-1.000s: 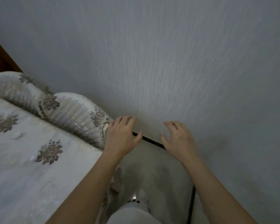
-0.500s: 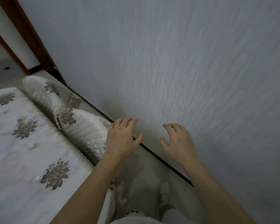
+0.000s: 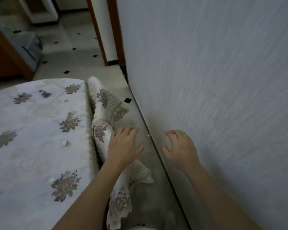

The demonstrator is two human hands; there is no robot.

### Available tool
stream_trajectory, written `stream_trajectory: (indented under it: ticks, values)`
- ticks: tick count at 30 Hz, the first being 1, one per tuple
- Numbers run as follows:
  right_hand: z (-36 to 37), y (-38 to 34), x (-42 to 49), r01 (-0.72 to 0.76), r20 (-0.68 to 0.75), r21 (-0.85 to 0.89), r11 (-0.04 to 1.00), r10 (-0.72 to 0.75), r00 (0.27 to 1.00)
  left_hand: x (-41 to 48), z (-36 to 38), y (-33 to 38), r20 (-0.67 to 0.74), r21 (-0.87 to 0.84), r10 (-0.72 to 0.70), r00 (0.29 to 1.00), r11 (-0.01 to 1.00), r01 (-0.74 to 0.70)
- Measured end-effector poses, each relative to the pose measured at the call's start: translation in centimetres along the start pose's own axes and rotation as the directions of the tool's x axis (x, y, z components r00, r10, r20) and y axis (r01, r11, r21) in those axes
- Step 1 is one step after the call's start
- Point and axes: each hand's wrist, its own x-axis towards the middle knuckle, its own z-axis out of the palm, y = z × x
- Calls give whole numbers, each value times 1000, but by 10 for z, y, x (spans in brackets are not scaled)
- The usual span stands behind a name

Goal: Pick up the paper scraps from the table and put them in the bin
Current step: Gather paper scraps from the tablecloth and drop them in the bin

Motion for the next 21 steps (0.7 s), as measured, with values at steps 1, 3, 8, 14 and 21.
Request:
stream_trajectory:
  ticks: [1,3,8,14,21]
  values:
    - [1,4,16,49,3,6,999,-49,999,7,-1,-2,-13,10,-37,999,999,37]
    - [5,10,46,128,40,17,992,-128,991,17,-3,-6,-35,28,-100,994,995,101]
    - [18,7,110,251,128,37,967,-254,959,29,-4,-18,-40,73,-245,969,966,248]
    - [44,-10,168,346,184,86,934,-356,916,49,1,-35,-63,65,-333,941,939,337]
    - [86,-39,234,446,195,130,885,-464,864,90,19,-81,-88,41,-414,906,907,418]
